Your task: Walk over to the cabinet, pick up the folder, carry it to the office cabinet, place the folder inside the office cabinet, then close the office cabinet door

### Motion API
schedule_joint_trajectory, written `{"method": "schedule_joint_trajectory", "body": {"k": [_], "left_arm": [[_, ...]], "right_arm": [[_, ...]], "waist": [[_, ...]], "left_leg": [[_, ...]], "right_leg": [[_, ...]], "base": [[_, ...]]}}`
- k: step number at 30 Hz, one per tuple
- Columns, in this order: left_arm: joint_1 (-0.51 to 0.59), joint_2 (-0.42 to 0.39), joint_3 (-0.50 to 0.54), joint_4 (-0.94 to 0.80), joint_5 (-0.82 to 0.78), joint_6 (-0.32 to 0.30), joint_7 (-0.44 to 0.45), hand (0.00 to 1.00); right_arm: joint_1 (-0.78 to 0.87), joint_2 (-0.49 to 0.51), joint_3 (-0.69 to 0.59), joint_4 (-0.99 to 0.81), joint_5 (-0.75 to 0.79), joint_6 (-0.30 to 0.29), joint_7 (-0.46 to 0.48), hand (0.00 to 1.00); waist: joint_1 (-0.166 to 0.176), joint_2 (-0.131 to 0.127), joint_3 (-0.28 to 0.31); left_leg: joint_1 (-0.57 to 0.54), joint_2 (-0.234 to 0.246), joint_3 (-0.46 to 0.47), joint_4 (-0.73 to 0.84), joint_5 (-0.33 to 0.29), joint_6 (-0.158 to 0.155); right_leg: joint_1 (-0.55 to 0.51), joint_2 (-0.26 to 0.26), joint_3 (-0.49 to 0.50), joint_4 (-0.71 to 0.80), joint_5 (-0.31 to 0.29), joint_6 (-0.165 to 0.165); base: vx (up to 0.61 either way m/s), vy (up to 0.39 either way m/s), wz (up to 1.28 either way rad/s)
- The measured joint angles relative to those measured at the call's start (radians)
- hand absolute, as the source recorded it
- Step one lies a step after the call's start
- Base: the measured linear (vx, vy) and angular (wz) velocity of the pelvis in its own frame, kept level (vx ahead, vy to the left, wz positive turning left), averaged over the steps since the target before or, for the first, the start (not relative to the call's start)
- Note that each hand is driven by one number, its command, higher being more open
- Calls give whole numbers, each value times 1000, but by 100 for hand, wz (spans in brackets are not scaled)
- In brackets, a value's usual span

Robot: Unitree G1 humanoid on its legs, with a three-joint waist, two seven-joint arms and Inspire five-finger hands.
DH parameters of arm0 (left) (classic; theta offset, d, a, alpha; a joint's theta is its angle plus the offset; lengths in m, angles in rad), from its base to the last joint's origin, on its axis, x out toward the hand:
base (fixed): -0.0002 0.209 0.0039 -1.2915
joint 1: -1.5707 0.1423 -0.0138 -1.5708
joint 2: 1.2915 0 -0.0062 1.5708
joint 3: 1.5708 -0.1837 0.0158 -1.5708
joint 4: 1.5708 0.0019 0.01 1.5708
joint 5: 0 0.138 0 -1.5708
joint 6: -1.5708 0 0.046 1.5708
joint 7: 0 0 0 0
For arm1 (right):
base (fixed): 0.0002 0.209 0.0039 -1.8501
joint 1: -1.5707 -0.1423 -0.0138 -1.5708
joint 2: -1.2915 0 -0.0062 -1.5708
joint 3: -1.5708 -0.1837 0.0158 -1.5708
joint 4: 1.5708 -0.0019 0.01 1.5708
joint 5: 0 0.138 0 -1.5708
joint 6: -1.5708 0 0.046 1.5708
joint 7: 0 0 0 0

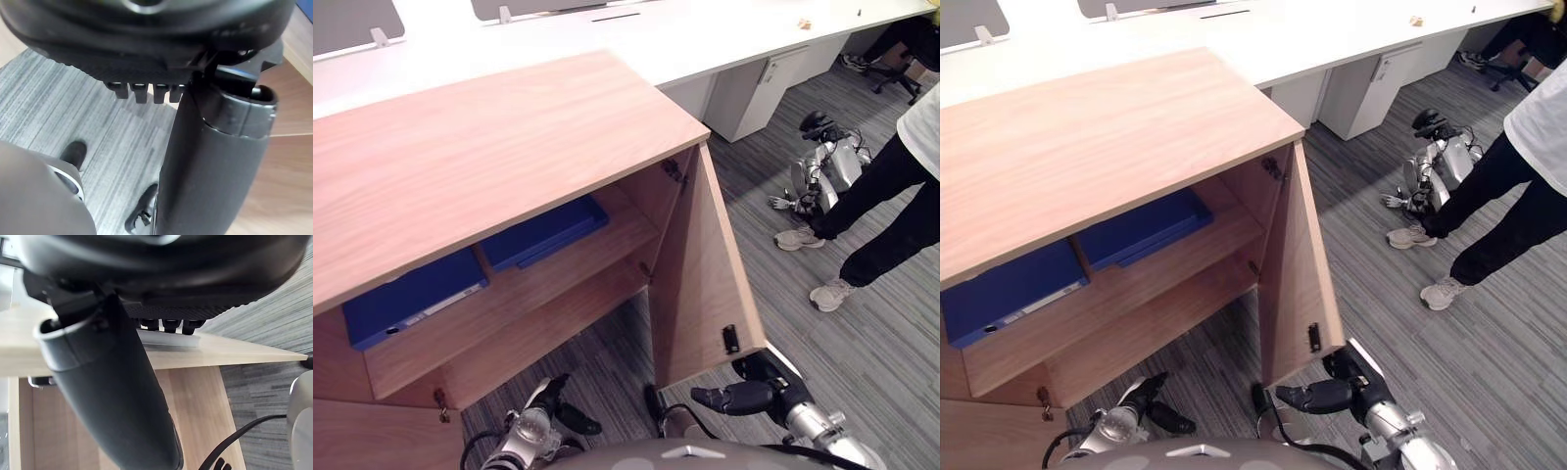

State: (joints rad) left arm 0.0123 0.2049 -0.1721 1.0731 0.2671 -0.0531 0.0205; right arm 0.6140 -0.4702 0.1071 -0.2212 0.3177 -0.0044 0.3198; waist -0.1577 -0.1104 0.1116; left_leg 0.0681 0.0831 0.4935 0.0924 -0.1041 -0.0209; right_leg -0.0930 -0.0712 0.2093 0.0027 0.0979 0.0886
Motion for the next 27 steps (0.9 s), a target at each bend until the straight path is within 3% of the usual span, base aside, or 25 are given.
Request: {"method": "schedule_joint_trajectory", "body": {"k": [3, 7, 11, 15, 21, 27], "left_arm": [[-1, 5, -8, 0, -1, 0, -7, 100], [-1, 13, -7, 0, -1, 0, -6, 100], [-1, 14, 7, -1, -5, 2, 2, 100], [7, -7, 70, -1, -27, 19, 20, 100], [29, -40, 153, -2, -81, 20, 51, 100], [47, -45, 199, -17, -121, 23, 69, 100]], "right_arm": [[-57, -9, 5, -2, 19, 2, 14, 100], [-108, -4, 52, -2, 37, 3, 5, 100], [-170, 77, 111, 42, 11, 4, -36, 100], [-289, 173, 121, 167, -88, 3, -106, 100], [-397, 215, 109, 307, -174, -1, -208, 100], [-470, 237, 110, 399, -210, -1, -249, 100]], "waist": [[24, -12, -2], [31, -23, -10], [47, -24, -12], [76, -6, -20], [106, 39, -37], [129, 49, -41]], "left_leg": [[-1, 1, -23, 0, 4, -1], [-12, -1, -69, -6, 13, 2], [-18, -16, -135, -64, 53, 4], [-28, -25, -183, -113, 88, 6], [-48, -37, -277, -180, 144, 11], [-64, -39, -334, -181, 157, 11]], "right_leg": [[8, -2, -24, 7, -9, -2], [20, -10, -70, 10, -21, -4], [27, -23, -138, 10, -36, -6], [26, -30, -187, 8, -43, -5], [32, -40, -283, 1, -55, -1], [46, -44, -337, 3, -65, -2]], "base": [[30, -13, 20], [29, -22, 37], [26, -24, 50], [28, -21, 35], [16, -10, 47], [-10, -10, 30]]}}
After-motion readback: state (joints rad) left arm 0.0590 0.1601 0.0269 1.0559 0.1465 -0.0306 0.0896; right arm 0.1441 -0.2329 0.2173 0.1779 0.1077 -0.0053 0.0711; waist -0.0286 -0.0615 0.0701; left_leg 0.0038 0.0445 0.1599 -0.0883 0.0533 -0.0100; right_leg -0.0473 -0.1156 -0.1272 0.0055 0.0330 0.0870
